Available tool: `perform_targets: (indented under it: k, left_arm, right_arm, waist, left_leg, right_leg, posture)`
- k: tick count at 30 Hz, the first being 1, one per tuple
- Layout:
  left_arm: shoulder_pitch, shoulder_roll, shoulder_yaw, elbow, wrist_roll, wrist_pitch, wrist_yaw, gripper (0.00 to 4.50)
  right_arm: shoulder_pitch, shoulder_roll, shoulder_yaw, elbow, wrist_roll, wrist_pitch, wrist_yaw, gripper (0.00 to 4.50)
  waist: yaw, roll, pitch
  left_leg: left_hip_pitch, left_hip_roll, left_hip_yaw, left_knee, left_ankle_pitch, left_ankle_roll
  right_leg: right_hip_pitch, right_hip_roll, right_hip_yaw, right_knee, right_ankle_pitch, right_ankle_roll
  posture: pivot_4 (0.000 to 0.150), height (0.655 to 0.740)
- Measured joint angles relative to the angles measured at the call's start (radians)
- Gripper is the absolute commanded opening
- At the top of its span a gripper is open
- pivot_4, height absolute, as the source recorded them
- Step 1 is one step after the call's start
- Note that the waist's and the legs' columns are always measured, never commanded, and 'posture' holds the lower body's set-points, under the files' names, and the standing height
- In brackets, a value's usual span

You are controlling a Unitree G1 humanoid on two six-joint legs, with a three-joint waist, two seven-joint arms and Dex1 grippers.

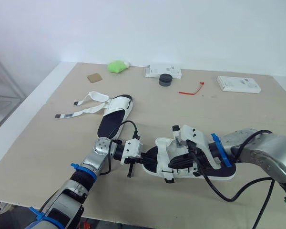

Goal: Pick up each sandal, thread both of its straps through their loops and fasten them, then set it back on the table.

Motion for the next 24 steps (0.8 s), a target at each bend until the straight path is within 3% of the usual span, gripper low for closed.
perform_targets:
  k: [1, 6, 7, 10, 15, 20, 22, 24]
  left_arm:
    - [0.0, 0.0, 0.0, 0.0, 0.0, 0.0, 0.0, 0.0]
    - [0.0, 0.0, 0.0, 0.0, 0.0, 0.0, -0.001, 0.0]
    - [0.0, -0.001, -0.001, 0.0, 0.0, 0.0, -0.001, 0.0]
    - [-0.001, -0.005, -0.003, 0.0, 0.0, 0.0, -0.003, 0.0]
    - [-0.001, -0.009, -0.003, 0.0, 0.0, 0.0, 0.002, 0.0]
    - [-0.003, -0.009, -0.003, 0.006, 0.0, -0.001, 0.003, 0.0]
    - [-0.006, -0.01, -0.004, 0.007, 0.0, -0.001, 0.003, 0.0]
    - [-0.003, -0.014, -0.005, 0.008, 0.0, -0.007, 0.002, 0.0]
  right_arm:
    - [-0.001, 0.001, 0.002, 0.001, -0.009, -0.007, 0.011, 0.06]
    - [-0.014, 0.004, 0.017, 0.007, -0.057, -0.014, 0.052, 1.54]
    - [-0.017, -0.003, 0.02, 0.01, -0.064, -0.011, 0.069, 2.12]
    - [-0.028, -0.004, 0.009, 0.044, -0.065, 0.009, 0.085, 3.28]
    - [-0.071, -0.006, -0.101, 0.187, 0.047, 0.097, 0.201, 3.28]
    - [-0.085, -0.044, -0.227, 0.22, 0.116, 0.127, 0.257, 3.28]
    - [-0.046, -0.075, -0.309, 0.209, 0.161, 0.139, 0.279, 3.28]
    - [0.116, -0.139, -0.436, 0.085, 0.229, 0.143, 0.329, 3.28]
  waist:
    - [0.0, 0.0, 0.0]
    - [0.0, 0.0, 0.0]
    - [0.0, 0.0, 0.0]
    - [0.002, 0.0, 0.0]
    - [0.007, 0.002, 0.002]
    - [0.008, 0.003, 0.002]
    - [0.008, 0.003, 0.002]
    - [0.015, 0.002, 0.003]
  left_leg:
    - [0.0, 0.0, 0.0, 0.0, 0.0, 0.0]
    - [0.0, 0.0, 0.0, 0.0, 0.0, 0.0]
    - [0.0, 0.0, 0.0, 0.0, 0.0, 0.0]
    - [0.0, -0.001, 0.0, 0.0, -0.001, -0.001]
    - [0.0, -0.002, 0.001, 0.001, -0.001, -0.001]
    - [0.0, -0.001, 0.001, 0.001, 0.0, -0.001]
    - [0.0, -0.001, 0.001, 0.001, -0.001, -0.001]
    - [0.0, 0.0, 0.001, 0.001, -0.001, -0.002]
  right_leg:
    - [0.0, 0.0, 0.0, 0.0, 0.0, 0.0]
    - [0.0, 0.0, 0.0, 0.0, 0.0, 0.0]
    - [0.001, 0.0, 0.0, 0.0, 0.0, 0.001]
    - [0.001, -0.001, 0.0, 0.0, 0.0, 0.002]
    - [0.001, -0.002, 0.001, 0.0, 0.001, 0.003]
    - [0.001, -0.001, 0.0, 0.0, 0.0, 0.0]
    - [0.001, -0.001, 0.001, 0.0, 0.0, 0.001]
    - [0.001, -0.001, 0.0, 0.0, 0.0, 0.002]
  posture:
    - [0.15, 0.74]
    - [0.15, 0.74]
    - [0.15, 0.74]
    - [0.15, 0.74]
    - [0.15, 0.74]
    - [0.15, 0.74]
    - [0.15, 0.74]
    - [0.15, 0.74]
